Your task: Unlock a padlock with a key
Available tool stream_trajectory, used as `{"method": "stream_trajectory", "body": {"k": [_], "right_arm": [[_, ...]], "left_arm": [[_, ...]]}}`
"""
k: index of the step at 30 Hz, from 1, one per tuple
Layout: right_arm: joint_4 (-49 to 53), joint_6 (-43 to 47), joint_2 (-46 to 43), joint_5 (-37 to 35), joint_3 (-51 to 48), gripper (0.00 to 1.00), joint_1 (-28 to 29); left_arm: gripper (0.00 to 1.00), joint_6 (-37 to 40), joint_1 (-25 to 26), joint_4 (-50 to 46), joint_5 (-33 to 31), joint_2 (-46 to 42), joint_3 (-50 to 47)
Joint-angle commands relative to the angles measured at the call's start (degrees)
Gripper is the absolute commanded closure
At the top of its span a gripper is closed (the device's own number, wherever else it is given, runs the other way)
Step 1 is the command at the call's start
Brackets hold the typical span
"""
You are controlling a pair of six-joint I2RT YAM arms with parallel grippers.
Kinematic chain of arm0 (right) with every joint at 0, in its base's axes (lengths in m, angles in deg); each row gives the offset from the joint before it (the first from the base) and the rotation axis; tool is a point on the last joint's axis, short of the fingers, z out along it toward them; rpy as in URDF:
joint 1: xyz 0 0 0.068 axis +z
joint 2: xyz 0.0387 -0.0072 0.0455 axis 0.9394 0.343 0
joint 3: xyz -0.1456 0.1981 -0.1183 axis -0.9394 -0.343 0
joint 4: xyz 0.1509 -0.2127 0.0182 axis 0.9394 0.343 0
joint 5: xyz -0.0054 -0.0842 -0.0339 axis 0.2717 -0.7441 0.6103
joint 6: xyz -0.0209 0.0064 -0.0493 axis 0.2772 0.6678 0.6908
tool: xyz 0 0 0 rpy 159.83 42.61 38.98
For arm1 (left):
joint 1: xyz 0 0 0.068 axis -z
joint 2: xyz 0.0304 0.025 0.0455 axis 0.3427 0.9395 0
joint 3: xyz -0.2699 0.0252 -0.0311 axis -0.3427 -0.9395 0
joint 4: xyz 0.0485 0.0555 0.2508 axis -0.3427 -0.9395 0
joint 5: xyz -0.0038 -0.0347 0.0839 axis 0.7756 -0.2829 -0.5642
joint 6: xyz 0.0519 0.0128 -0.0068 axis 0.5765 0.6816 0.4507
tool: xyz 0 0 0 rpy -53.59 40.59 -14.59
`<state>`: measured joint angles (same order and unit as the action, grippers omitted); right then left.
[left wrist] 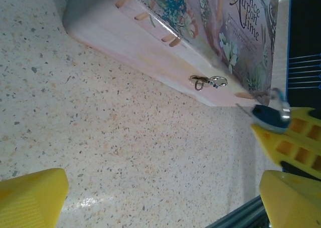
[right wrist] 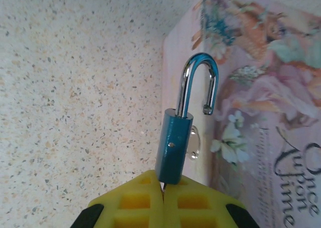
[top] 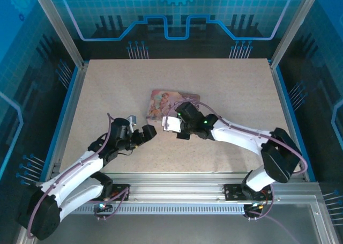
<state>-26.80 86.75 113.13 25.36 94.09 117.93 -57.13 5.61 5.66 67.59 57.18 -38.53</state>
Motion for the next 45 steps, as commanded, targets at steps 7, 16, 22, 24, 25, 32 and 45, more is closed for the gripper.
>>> {"method": "stream_trajectory", "body": {"k": [7, 16, 22, 24, 25, 32, 45], "right_arm": [[-0.41, -11.34, -11.88, -4.43, -6.03, 0.99, -2.82], [5.43, -25.23, -14.49, -12.91, -6.46, 1.00, -15.50], [14.10, -34.08, -6.59, -20.78, -2.11, 0.99, -24.71], [16.64, -36.05, -2.72, -21.41, -0.37, 1.00, -26.94], [17.08, -36.24, -0.61, -22.37, 0.06, 1.00, -27.65], [18.00, -36.66, 9.06, -22.81, 1.82, 0.99, -28.67], [20.30, -41.39, 10.21, -22.71, 3.61, 0.64, -28.83]], "left_arm": [[0.01, 2.56, -0.52, -3.27, -0.23, 1.13, 3.54], [0.01, 3.61, -0.69, -0.94, -0.48, 6.23, 6.41], [0.01, 3.26, -0.95, 1.04, -0.39, 8.94, 7.14], [0.01, 3.22, -1.04, 1.15, -0.22, 9.55, 7.34], [0.01, 3.22, -1.13, 1.15, -0.15, 9.71, 7.43], [0.01, 3.23, -1.48, 0.45, -0.31, 9.44, 7.25], [0.01, 3.53, -2.79, -0.68, -0.77, 9.37, 7.25]]}}
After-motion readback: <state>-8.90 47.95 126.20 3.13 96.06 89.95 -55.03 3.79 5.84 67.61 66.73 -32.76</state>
